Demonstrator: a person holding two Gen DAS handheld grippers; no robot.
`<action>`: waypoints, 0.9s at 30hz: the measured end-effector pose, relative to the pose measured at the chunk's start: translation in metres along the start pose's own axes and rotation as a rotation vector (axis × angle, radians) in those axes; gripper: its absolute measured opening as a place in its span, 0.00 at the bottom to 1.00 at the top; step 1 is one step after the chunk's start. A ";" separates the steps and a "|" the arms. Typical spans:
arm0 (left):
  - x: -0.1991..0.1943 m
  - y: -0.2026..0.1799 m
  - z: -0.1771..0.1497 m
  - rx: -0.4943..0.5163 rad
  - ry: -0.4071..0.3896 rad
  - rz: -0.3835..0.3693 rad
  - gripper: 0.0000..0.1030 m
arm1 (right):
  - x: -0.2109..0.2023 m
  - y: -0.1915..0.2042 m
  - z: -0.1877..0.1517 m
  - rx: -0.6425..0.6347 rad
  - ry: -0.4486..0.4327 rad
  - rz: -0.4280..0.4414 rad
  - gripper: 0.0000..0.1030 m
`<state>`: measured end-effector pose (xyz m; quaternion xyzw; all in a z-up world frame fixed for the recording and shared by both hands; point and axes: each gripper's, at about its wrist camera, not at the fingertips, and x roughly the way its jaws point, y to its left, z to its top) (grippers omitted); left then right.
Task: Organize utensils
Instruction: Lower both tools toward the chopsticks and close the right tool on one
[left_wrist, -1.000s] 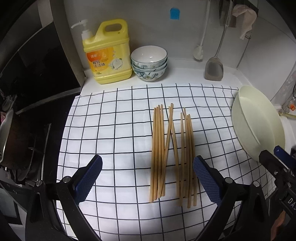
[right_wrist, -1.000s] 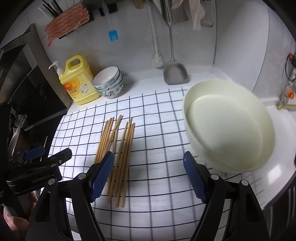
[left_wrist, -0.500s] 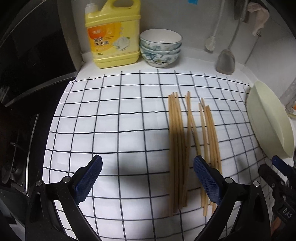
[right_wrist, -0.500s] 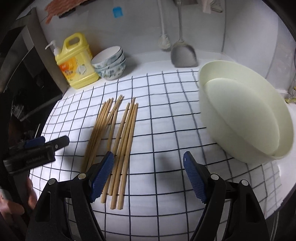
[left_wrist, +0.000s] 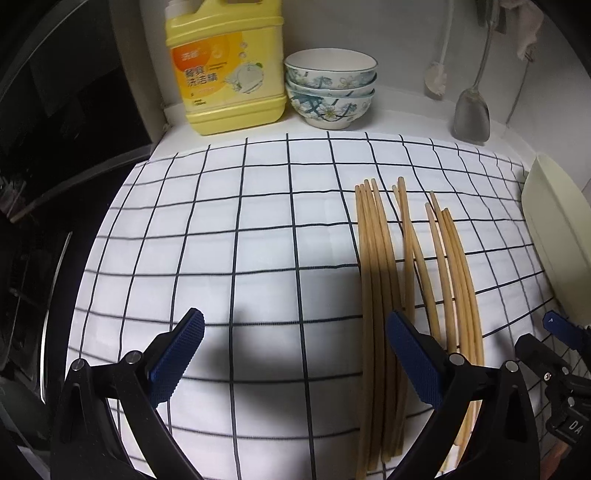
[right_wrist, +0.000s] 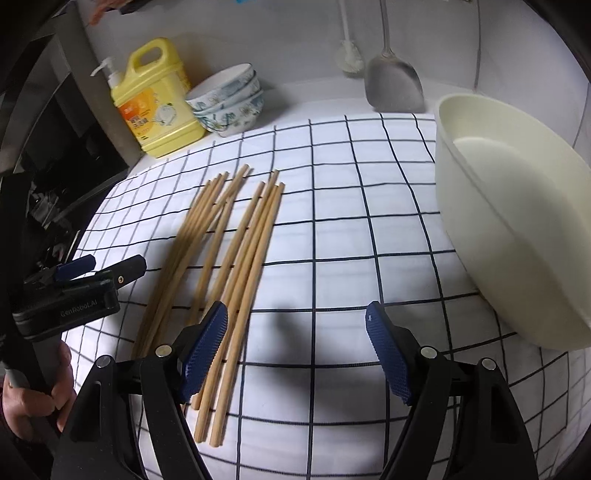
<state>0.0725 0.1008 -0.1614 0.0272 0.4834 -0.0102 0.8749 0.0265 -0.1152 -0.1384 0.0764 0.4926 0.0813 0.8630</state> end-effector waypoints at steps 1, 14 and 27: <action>0.003 -0.001 0.001 0.012 0.003 0.005 0.94 | 0.001 0.000 0.000 0.003 0.000 -0.004 0.72; 0.030 0.010 0.006 0.062 0.026 -0.099 0.94 | 0.018 0.012 -0.004 0.078 -0.001 -0.079 0.72; 0.036 -0.002 0.009 0.162 0.010 -0.094 0.95 | 0.028 0.021 0.001 0.076 0.003 -0.180 0.72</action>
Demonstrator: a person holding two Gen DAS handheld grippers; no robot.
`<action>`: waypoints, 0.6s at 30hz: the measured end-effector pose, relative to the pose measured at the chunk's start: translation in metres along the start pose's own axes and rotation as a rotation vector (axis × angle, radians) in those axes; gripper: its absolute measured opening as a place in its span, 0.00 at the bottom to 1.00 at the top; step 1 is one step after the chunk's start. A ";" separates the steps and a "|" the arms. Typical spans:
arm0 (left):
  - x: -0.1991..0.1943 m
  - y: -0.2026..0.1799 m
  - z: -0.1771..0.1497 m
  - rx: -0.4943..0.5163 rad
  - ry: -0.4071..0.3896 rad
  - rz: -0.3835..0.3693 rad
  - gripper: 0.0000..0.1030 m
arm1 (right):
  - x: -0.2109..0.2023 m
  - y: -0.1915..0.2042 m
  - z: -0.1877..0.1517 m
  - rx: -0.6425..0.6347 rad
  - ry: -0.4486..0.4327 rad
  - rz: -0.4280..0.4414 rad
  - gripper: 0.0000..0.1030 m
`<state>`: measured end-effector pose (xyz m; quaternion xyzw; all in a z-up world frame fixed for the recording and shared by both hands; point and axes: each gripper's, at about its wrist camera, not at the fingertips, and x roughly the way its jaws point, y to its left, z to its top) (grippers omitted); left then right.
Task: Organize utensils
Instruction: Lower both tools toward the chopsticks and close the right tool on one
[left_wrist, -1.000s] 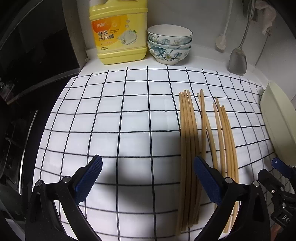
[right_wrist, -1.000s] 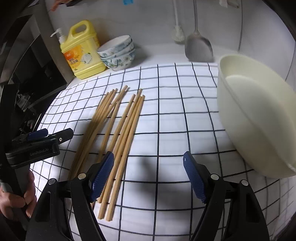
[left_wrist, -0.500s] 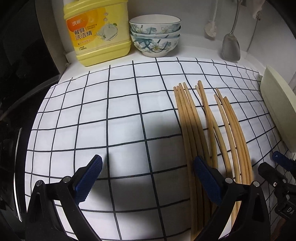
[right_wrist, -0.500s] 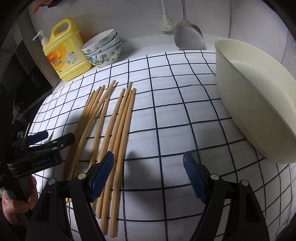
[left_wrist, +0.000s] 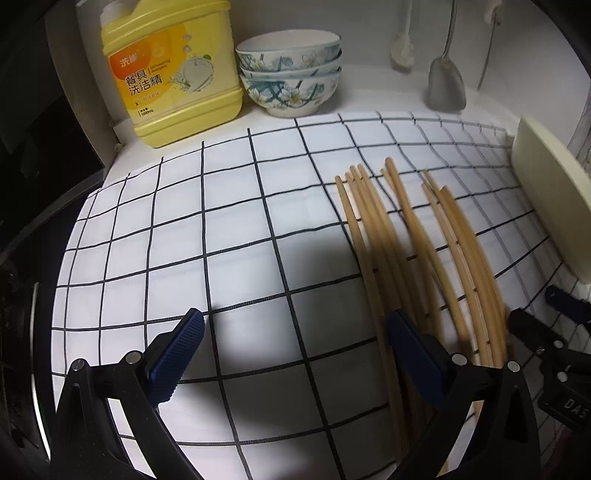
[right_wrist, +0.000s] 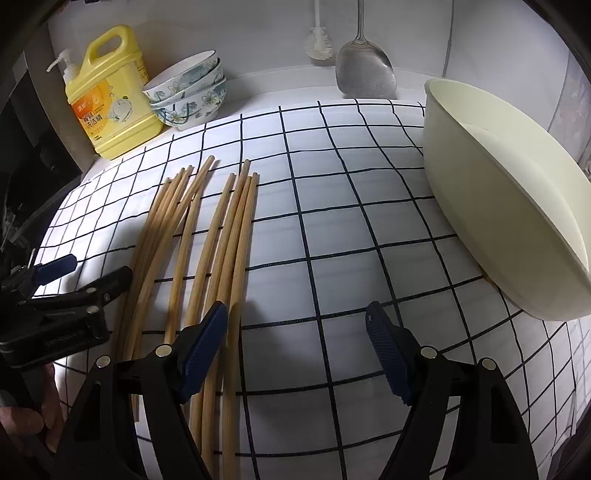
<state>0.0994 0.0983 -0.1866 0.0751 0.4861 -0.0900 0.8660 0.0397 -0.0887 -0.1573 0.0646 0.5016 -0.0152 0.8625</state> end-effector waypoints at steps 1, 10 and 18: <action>0.003 0.000 0.000 0.007 0.012 0.018 0.95 | 0.000 0.000 0.000 0.001 0.001 -0.005 0.72; 0.003 0.019 -0.004 -0.077 0.026 0.015 0.95 | 0.003 0.002 0.002 -0.026 -0.010 -0.041 0.72; 0.004 0.010 0.000 -0.071 0.005 0.047 0.95 | 0.005 0.013 0.001 -0.113 -0.014 -0.077 0.71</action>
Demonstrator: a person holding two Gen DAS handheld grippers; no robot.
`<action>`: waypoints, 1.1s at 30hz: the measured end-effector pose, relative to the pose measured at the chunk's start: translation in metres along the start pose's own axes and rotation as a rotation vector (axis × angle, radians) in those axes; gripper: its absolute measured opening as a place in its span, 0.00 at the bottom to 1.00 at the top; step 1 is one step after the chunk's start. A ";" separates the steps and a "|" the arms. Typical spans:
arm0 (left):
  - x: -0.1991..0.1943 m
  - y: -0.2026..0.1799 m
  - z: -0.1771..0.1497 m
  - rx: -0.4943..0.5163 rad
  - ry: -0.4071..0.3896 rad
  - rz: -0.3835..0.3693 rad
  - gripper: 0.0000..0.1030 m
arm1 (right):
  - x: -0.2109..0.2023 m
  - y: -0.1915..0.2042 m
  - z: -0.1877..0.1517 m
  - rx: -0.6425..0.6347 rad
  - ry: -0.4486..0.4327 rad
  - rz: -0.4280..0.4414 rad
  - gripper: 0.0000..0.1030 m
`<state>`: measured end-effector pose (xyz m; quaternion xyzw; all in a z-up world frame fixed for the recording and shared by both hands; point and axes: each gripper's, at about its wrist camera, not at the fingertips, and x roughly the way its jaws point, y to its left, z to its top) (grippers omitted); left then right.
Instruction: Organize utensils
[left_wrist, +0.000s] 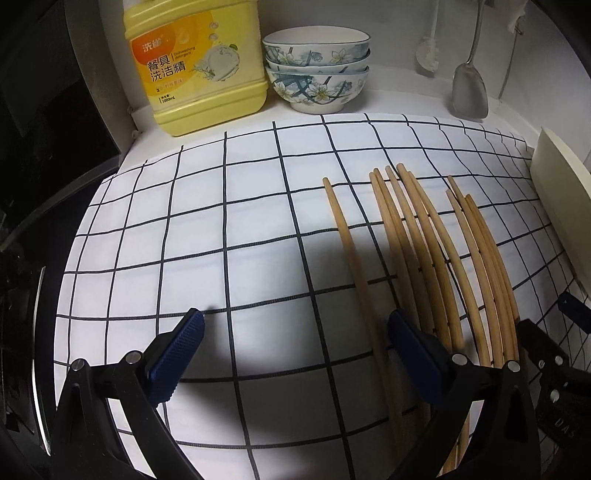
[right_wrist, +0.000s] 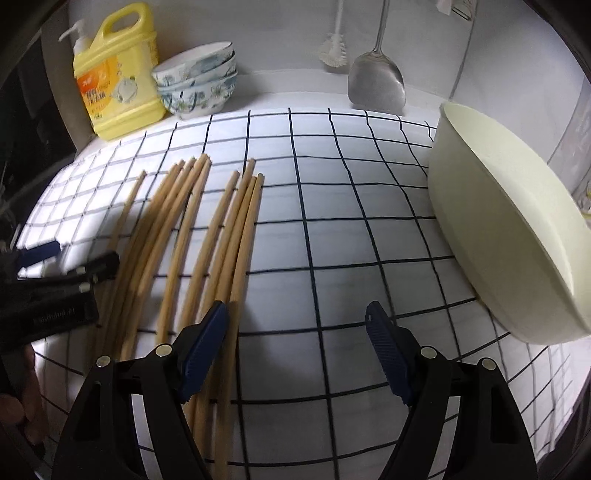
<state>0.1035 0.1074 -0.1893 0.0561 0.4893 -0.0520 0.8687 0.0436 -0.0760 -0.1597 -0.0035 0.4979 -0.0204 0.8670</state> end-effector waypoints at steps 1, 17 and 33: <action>0.001 -0.001 0.001 -0.001 0.001 0.000 0.95 | 0.000 0.000 -0.001 -0.003 -0.002 0.000 0.71; -0.011 -0.009 -0.007 0.006 -0.009 -0.050 0.65 | -0.005 0.015 -0.009 -0.081 -0.017 0.056 0.39; -0.020 -0.024 -0.010 0.090 -0.016 -0.110 0.07 | -0.007 0.017 -0.013 -0.042 -0.011 0.118 0.06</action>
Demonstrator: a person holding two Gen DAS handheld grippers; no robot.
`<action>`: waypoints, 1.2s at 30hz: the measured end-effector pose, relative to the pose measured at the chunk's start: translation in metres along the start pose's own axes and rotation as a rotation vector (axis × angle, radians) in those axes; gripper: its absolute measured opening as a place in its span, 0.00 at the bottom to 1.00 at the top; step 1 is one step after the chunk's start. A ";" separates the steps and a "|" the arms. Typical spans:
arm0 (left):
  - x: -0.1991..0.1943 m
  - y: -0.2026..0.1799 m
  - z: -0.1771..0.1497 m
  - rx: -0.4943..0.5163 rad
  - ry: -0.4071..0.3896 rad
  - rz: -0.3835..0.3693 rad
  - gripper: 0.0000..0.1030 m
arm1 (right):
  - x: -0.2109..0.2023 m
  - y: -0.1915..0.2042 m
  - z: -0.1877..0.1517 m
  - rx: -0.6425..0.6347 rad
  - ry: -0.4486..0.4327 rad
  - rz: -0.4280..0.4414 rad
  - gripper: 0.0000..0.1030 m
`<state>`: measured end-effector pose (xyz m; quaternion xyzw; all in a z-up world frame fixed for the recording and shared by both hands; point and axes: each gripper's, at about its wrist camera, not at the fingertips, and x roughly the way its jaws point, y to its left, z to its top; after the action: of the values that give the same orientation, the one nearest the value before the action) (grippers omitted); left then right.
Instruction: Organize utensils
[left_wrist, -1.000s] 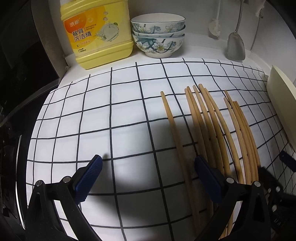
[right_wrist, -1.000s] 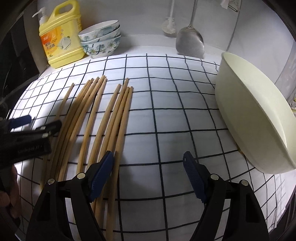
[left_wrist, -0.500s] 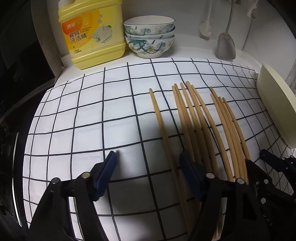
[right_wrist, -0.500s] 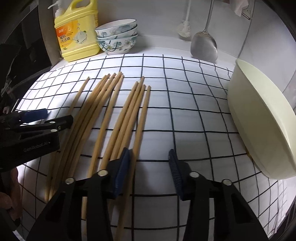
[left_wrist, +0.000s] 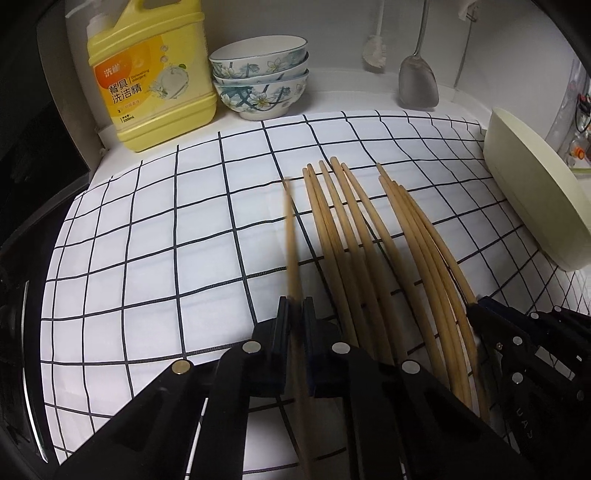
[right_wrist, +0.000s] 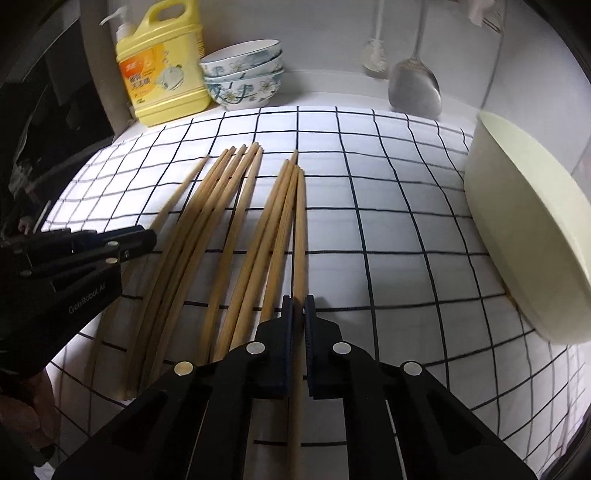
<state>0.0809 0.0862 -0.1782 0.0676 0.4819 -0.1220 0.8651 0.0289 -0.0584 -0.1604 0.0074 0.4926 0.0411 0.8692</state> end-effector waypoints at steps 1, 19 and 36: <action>-0.001 0.000 0.000 0.004 0.000 0.004 0.07 | -0.001 -0.003 0.000 0.024 0.001 0.011 0.06; -0.085 -0.019 0.029 0.113 -0.146 -0.065 0.07 | -0.090 -0.026 0.017 0.179 -0.113 -0.005 0.06; -0.107 -0.214 0.109 0.243 -0.158 -0.347 0.07 | -0.162 -0.210 0.018 0.372 -0.197 -0.118 0.06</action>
<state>0.0564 -0.1290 -0.0297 0.0778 0.3989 -0.3312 0.8516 -0.0250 -0.2803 -0.0232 0.1425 0.4038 -0.1024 0.8978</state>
